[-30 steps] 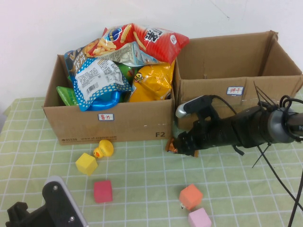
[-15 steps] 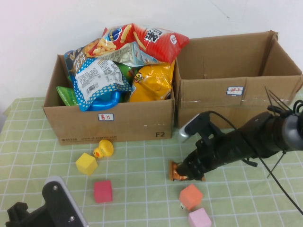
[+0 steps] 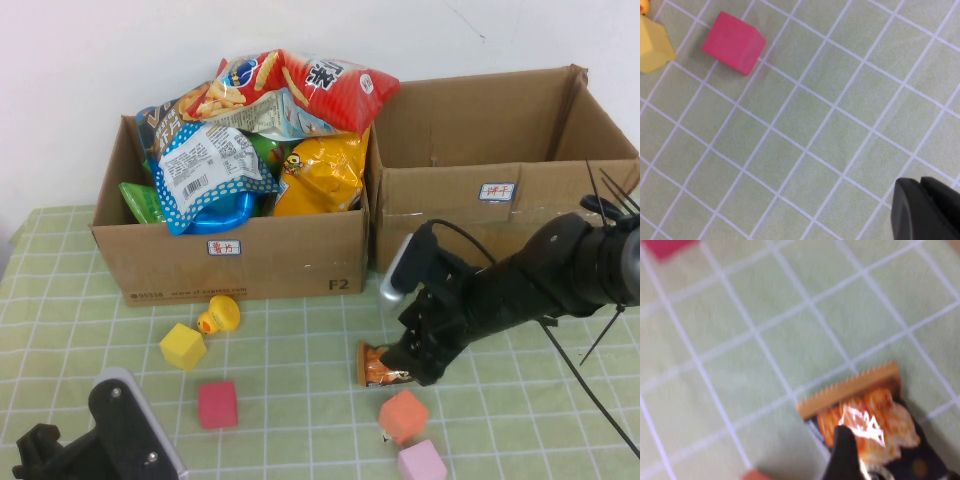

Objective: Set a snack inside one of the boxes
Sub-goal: Pick up the biscuit

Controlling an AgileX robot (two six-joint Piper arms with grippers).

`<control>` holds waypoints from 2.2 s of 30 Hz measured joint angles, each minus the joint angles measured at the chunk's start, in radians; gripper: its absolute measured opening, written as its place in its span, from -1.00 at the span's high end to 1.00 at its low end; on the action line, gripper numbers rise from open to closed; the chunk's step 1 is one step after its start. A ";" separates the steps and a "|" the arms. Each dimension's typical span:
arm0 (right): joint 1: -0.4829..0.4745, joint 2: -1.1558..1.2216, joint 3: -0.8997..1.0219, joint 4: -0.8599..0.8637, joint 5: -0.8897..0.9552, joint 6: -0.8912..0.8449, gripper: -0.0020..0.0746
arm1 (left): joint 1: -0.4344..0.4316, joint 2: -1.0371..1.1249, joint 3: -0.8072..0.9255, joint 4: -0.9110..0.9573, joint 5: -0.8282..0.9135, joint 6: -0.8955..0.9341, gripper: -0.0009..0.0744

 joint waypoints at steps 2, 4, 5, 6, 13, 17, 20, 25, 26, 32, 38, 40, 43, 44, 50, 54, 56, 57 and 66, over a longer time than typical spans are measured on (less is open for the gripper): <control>0.000 0.000 0.000 -0.047 -0.006 -0.015 -0.36 | 0.000 0.000 0.000 0.000 0.000 0.000 0.98; 0.000 0.000 0.000 -0.077 -0.029 -0.024 -0.36 | 0.000 0.000 0.000 0.000 -0.002 0.000 0.98; 0.000 0.000 0.000 -0.083 -0.044 -0.024 -0.36 | 0.000 0.000 0.000 0.000 -0.003 0.000 0.98; 0.000 0.000 0.000 -0.087 -0.062 -0.024 -0.36 | 0.000 0.000 0.000 0.000 -0.003 0.000 0.98; 0.000 0.009 0.000 -0.102 -0.057 -0.043 -0.36 | 0.000 0.000 0.000 0.000 -0.017 0.000 0.98; 0.006 0.038 0.000 -0.108 -0.015 -0.049 -0.36 | 0.000 0.000 0.000 -0.001 -0.018 0.000 0.98; 0.019 0.054 0.000 -0.110 -0.021 -0.049 -0.36 | 0.000 0.000 0.000 -0.001 -0.018 -0.007 0.98; 0.051 0.061 0.000 -0.115 -0.072 -0.095 -0.36 | 0.000 0.000 0.000 -0.001 -0.018 -0.007 0.98; 0.059 0.063 0.000 -0.115 -0.084 -0.100 -0.36 | 0.000 0.000 0.000 -0.001 -0.018 -0.007 0.98; 0.080 0.078 -0.005 -0.115 -0.157 -0.111 -0.36 | 0.000 0.000 0.000 -0.001 -0.018 -0.010 0.98; 0.080 0.091 -0.013 -0.103 -0.155 -0.105 -0.36 | 0.000 0.000 0.000 -0.001 -0.016 -0.010 0.98; 0.080 0.091 -0.015 -0.096 -0.155 -0.094 -0.34 | 0.000 0.000 0.004 -0.001 -0.016 -0.010 0.98; 0.080 0.092 -0.015 -0.077 -0.155 -0.086 -0.24 | 0.000 0.000 0.022 -0.001 -0.020 -0.010 0.98; 0.080 0.094 -0.015 -0.069 -0.155 -0.086 -0.21 | 0.000 0.000 0.026 -0.001 -0.022 -0.010 0.98; 0.080 0.096 -0.015 -0.022 -0.184 -0.078 -0.14 | 0.000 0.000 0.033 0.001 -0.029 -0.010 0.98; 0.080 0.092 -0.013 -0.014 -0.195 -0.067 -0.13 | 0.000 0.000 0.035 0.009 -0.032 -0.010 0.98; 0.080 0.079 -0.011 -0.012 -0.199 -0.067 -0.12 | 0.000 0.000 0.037 0.009 -0.033 -0.010 0.98; 0.080 0.071 -0.011 -0.012 -0.201 -0.063 -0.12 | 0.000 0.000 0.037 0.009 -0.033 -0.010 0.98; 0.080 -0.006 -0.011 -0.012 -0.204 -0.043 -0.12 | 0.000 0.000 0.038 0.009 -0.033 -0.010 0.98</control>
